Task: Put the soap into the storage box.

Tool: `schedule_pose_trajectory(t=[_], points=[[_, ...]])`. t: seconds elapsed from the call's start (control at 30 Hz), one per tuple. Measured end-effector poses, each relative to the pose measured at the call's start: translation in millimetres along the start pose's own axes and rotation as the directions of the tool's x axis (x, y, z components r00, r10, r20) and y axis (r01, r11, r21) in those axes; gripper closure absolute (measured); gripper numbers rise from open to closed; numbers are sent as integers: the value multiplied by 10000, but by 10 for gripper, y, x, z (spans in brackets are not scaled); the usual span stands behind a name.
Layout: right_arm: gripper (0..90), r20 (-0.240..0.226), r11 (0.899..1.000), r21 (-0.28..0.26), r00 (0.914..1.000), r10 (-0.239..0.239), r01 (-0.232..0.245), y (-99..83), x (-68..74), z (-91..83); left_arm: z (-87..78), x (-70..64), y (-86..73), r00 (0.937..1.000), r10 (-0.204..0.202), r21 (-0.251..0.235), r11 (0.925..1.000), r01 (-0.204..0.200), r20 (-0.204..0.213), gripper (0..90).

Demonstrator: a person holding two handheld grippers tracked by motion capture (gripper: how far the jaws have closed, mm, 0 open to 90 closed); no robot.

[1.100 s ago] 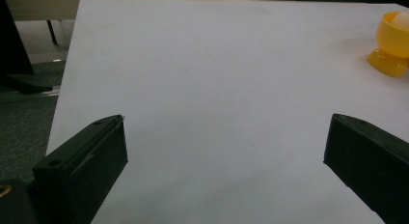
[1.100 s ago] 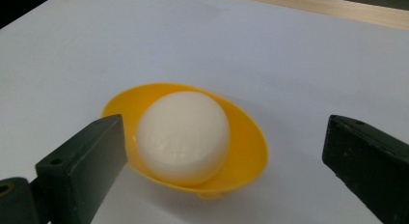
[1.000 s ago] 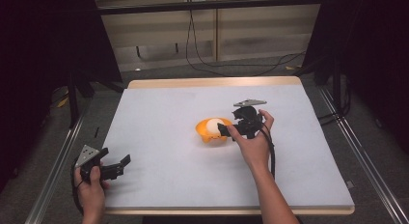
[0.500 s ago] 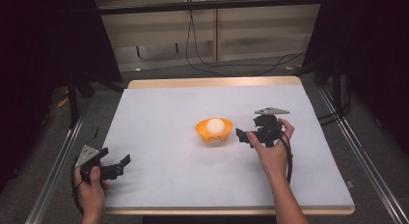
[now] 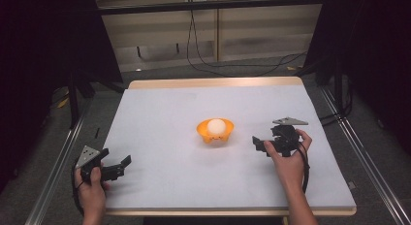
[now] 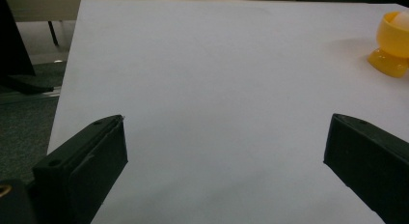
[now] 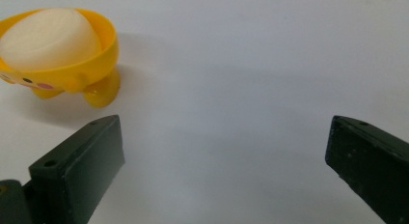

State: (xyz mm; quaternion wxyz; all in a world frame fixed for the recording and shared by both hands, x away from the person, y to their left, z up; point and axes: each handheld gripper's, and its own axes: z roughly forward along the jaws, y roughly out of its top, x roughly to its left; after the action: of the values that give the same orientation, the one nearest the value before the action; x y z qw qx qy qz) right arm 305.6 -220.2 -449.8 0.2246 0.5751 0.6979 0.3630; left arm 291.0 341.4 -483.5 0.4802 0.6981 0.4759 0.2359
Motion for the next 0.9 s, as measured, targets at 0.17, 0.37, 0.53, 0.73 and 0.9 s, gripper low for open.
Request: schedule_pose_trajectory(t=[0.17, 0.37, 0.53, 0.73, 0.9], points=[[0, 31, 9999, 22, 9999, 153, -153, -88, -74, -22, 1, 1, 0, 10000, 0, -1, 10000, 0, 27, 13], [0, 190, 9995, 39, 9993, 309, -309, -193, -170, -68, 0, -1, 0, 10000, 8, 2, 10000, -8, 1, 14], [0, 358, 9991, 24, 9984, 427, -428, -258, -269, -126, 0, -1, 0, 10000, 15, -1, 10000, -15, -1, 13], [0, 515, 9987, 42, 9974, 511, -514, -341, -385, -189, 0, 1, 0, 10000, 31, 9, 10000, -31, 14, 13], [0, 689, 9978, 8, 9954, 664, -666, -389, -472, -256, -1, 0, 0, 10000, 40, 4, 10000, -40, 16, 13]])
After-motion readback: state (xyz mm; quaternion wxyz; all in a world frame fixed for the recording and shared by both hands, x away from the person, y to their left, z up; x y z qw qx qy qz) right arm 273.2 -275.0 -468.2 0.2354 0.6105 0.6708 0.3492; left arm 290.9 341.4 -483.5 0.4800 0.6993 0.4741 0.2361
